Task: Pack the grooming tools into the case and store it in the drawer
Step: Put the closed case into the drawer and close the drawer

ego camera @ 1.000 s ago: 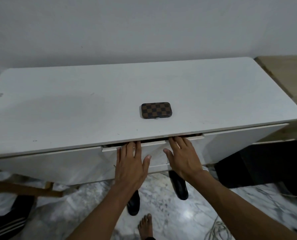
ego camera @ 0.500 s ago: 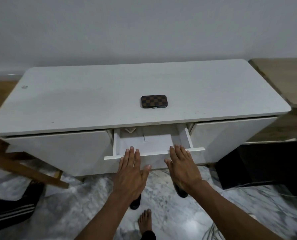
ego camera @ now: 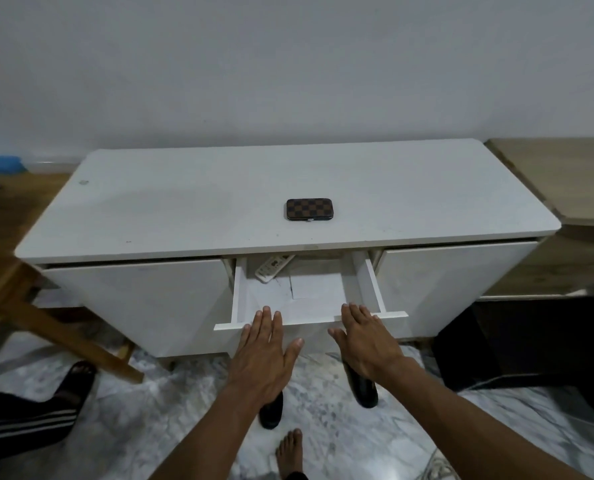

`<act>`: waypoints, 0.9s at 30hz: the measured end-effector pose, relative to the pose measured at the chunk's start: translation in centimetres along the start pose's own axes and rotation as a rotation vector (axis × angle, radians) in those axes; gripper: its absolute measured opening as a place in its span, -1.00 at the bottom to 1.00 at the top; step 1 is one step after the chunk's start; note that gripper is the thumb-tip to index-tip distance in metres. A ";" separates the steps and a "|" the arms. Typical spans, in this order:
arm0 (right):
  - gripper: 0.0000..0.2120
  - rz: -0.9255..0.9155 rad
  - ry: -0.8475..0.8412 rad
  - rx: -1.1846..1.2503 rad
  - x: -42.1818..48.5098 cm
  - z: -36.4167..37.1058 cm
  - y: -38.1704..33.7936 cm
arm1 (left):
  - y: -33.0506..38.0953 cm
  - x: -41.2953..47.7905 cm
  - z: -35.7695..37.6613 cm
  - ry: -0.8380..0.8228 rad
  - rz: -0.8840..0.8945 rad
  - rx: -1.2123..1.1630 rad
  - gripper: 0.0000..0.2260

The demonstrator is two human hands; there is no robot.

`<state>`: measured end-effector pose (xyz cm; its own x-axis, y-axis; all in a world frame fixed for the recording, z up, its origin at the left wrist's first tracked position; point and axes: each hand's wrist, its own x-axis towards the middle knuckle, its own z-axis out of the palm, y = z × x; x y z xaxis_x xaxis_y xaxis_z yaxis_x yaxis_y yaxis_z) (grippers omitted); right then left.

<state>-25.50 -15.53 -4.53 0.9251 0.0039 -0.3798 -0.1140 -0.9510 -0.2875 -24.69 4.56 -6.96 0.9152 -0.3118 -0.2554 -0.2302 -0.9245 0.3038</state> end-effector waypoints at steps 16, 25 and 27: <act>-0.46 -0.123 0.194 -0.120 13.1 -13.0 -5.1 | -1.4 14.2 -8.5 0.252 0.014 -0.021 -0.38; -0.37 -0.065 0.117 -0.122 20.6 -14.0 -5.8 | -2.2 18.0 -6.7 0.296 0.040 0.073 -0.34; -0.36 -0.060 0.092 -0.108 21.1 -13.7 -5.8 | -2.2 18.2 -6.5 0.308 0.041 0.067 -0.37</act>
<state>-0.30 -14.13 1.18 0.9589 0.0382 -0.2811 -0.0224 -0.9776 -0.2093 -5.36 2.38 -6.27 0.9596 -0.2772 0.0484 -0.2804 -0.9281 0.2448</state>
